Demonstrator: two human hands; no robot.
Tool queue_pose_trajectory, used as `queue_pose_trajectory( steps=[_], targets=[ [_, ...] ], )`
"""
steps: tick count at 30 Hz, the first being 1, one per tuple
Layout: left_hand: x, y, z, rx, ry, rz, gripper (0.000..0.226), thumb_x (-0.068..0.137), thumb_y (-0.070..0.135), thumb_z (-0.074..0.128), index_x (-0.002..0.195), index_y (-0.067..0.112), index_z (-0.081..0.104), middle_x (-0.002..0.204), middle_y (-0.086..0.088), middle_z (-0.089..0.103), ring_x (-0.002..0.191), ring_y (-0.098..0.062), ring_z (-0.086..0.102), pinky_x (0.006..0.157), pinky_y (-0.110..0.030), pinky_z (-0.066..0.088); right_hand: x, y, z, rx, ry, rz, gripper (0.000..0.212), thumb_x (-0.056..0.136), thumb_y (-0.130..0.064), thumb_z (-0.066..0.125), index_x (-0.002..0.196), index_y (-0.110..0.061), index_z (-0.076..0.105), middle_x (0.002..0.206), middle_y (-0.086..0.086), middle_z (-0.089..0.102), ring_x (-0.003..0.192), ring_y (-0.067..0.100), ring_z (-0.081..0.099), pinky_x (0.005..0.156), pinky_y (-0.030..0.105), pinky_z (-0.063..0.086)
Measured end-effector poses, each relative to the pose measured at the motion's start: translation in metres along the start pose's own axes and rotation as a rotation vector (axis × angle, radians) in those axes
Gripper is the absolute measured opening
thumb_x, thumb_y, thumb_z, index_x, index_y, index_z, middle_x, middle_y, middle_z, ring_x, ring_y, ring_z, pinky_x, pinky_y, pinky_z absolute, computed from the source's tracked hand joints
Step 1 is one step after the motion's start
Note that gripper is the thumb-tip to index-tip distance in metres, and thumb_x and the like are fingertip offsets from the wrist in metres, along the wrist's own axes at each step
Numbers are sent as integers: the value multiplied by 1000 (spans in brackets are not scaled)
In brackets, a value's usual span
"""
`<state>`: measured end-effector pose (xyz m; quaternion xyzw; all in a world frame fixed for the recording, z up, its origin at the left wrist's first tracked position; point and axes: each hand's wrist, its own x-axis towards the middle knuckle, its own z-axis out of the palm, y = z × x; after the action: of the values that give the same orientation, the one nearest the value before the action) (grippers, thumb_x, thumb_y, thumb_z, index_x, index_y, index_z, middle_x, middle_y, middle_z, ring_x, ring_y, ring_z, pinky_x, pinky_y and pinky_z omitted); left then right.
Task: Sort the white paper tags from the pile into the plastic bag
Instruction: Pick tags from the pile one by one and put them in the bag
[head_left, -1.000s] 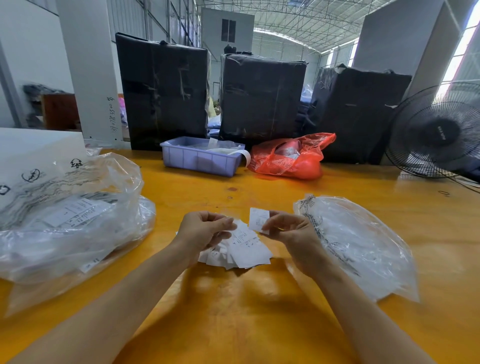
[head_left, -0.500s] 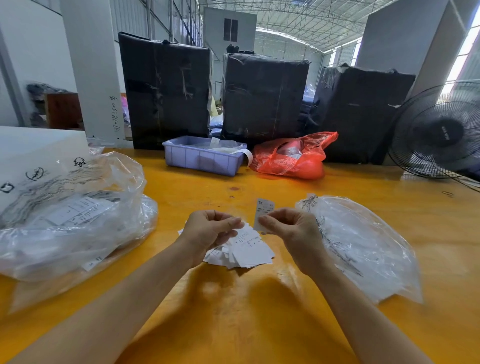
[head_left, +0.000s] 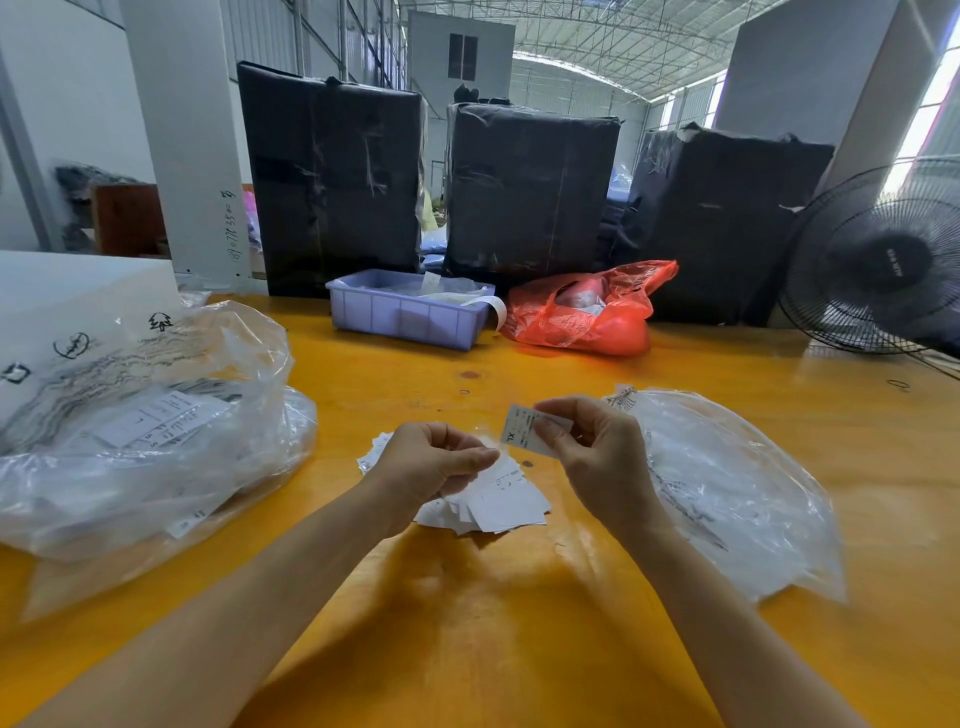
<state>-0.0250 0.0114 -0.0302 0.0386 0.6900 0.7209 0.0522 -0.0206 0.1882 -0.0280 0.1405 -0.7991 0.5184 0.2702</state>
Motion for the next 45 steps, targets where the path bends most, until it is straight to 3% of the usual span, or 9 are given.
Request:
queue_pose_trajectory(
  steps=[7, 19, 30, 39, 45],
  targets=[
    [0, -1, 0, 49, -9, -11, 10, 74, 6, 76, 79, 6, 67, 67, -2, 67, 50, -4, 58, 50, -16, 49, 0, 1, 2, -3, -53, 17, 10, 84, -11, 69, 94, -13, 71, 86, -2, 69, 84, 14, 68, 71, 26, 57],
    [-3, 1, 0, 88, -37, -16, 3, 80, 14, 72, 80, 11, 71, 70, 1, 73, 52, -1, 60, 54, -16, 49, 0, 2, 0, -38, -36, 7, 13, 84, -11, 69, 97, -10, 71, 86, -2, 67, 83, 13, 67, 69, 22, 56],
    [-5, 3, 1, 106, -29, -7, 7, 83, 15, 70, 78, 10, 73, 69, 2, 74, 51, 0, 59, 49, -13, 46, 0, -2, -2, -49, -9, -1, 12, 84, -10, 69, 96, -9, 71, 82, -12, 62, 80, 3, 64, 66, 14, 54],
    [-5, 4, 2, 106, -27, -26, 5, 83, 15, 70, 80, 12, 73, 70, 1, 74, 51, -2, 59, 49, -14, 46, -1, -1, 0, -75, -64, 38, 11, 84, -10, 69, 95, -9, 71, 87, 3, 69, 81, 13, 66, 68, 23, 56],
    [-4, 3, 1, 119, -35, -11, 5, 82, 16, 70, 79, 14, 72, 68, 2, 73, 51, -2, 59, 51, -15, 46, -3, -4, -1, -5, -166, 122, 10, 83, -7, 70, 85, -17, 70, 83, 4, 71, 78, 16, 68, 70, 30, 57]
  ],
)
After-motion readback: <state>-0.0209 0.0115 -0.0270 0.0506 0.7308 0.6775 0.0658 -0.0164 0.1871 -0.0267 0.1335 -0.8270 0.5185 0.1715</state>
